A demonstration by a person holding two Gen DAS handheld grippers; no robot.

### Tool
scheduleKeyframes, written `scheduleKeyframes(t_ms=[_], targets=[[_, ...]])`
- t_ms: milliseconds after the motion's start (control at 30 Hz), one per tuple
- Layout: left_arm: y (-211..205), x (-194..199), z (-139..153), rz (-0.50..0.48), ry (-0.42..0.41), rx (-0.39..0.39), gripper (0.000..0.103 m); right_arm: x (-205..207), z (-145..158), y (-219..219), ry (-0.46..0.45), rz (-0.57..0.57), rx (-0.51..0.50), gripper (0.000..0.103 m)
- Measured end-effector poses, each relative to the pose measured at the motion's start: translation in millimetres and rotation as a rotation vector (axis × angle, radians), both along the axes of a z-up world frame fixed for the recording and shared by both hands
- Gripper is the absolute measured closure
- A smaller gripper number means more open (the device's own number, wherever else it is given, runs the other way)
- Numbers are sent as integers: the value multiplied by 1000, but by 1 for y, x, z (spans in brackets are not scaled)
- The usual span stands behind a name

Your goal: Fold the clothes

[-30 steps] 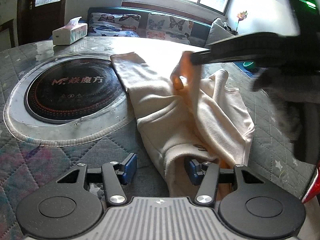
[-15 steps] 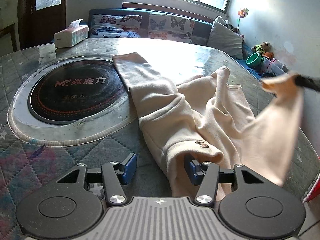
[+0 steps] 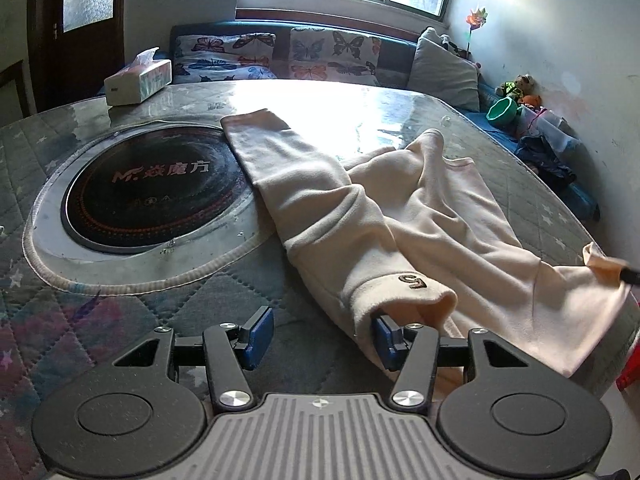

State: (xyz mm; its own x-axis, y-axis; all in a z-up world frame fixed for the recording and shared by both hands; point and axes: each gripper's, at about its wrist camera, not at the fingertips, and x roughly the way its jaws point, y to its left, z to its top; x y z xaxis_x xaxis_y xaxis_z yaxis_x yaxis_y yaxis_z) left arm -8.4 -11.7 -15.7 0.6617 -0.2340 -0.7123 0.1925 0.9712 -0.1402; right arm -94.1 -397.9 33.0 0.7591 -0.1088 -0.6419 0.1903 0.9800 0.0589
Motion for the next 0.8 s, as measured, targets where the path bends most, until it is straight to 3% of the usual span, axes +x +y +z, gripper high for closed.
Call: scheduleKeyframes(t_ms=[133, 433, 600, 800], targets=[[4, 5, 7, 6, -7, 4, 46, -14, -18, -18, 53, -76, 19, 97], [8, 21, 26, -28, -20, -30, 37, -23, -4, -29, 23, -113, -2, 95], [13, 18, 33, -64, -28, -27, 28, -14, 2, -16, 5, -45, 2, 87], [22, 18, 38, -58, -41, 4, 28, 2, -6, 12, 28, 72, 31, 85]])
